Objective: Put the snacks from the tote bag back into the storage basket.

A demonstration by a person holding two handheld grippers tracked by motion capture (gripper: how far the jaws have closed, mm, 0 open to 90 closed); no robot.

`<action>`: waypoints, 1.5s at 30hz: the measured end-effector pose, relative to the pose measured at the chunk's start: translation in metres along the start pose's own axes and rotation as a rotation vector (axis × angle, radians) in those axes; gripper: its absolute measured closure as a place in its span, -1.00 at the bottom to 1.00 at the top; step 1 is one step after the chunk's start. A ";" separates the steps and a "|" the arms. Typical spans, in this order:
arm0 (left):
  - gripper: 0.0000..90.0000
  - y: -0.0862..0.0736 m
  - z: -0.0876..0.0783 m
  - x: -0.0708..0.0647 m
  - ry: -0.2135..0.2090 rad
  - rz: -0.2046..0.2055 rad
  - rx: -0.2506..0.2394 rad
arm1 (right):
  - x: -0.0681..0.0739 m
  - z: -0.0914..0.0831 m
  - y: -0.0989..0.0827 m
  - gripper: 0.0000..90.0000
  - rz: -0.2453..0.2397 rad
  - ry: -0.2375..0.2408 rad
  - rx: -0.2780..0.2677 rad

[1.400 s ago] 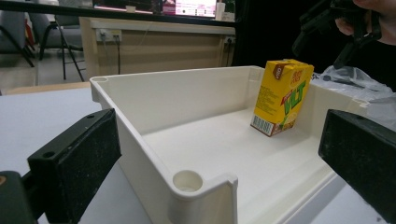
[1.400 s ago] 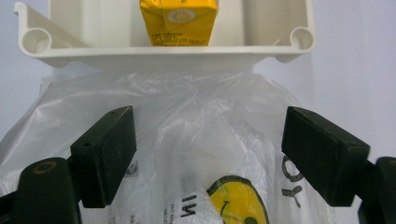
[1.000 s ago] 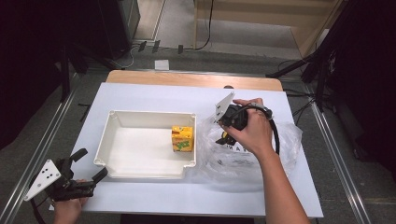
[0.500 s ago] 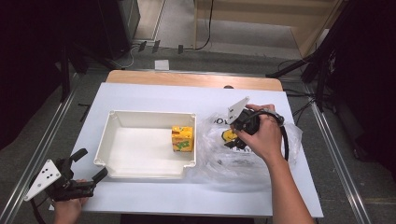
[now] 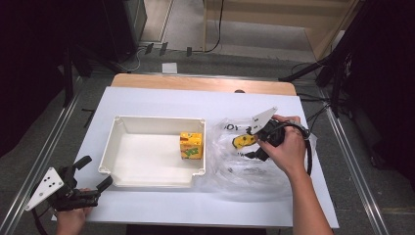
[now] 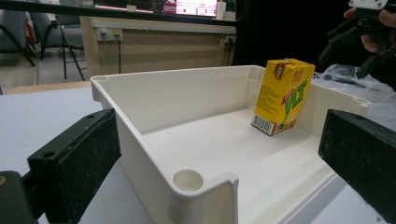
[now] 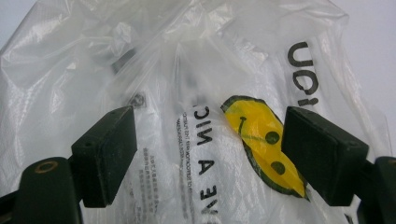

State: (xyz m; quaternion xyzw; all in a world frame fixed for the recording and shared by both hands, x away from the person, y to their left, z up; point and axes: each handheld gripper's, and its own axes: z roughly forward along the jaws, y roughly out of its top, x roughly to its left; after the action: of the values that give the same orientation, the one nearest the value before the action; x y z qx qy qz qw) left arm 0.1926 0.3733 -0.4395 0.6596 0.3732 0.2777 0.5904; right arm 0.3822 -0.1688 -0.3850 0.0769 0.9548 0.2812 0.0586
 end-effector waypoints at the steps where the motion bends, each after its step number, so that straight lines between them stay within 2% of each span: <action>1: -1.00 0.000 0.000 0.000 0.000 0.000 0.000 | 0.000 0.000 0.000 -0.56 0.000 0.000 0.000; 6: -1.00 0.000 0.000 0.000 0.000 0.001 0.002 | 0.002 -0.002 -0.012 -0.56 0.021 -0.003 -0.016; 13: -1.00 0.000 0.000 0.001 0.000 -0.002 -0.002 | 0.007 -0.006 -0.027 -0.56 0.048 -0.011 -0.079; 15: -1.00 0.000 0.000 0.001 0.000 -0.004 -0.002 | 0.009 -0.009 -0.034 -0.57 0.057 -0.021 -0.114; 26: -1.00 0.000 0.000 0.001 0.004 -0.003 0.002 | 0.016 -0.017 -0.050 -0.56 0.088 -0.044 -0.183; 29: -1.00 0.000 0.000 0.001 0.005 -0.003 0.001 | 0.019 -0.020 -0.057 -0.57 0.102 -0.054 -0.221; 45: -1.00 0.000 -0.001 0.001 0.008 -0.011 -0.005 | 0.028 -0.018 -0.077 -0.57 0.138 -0.065 -0.270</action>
State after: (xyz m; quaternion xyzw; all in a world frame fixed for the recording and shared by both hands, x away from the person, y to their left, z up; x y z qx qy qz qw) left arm 0.1923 0.3746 -0.4394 0.6550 0.3786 0.2778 0.5920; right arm 0.3433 -0.2368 -0.4137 0.1430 0.8982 0.4079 0.0799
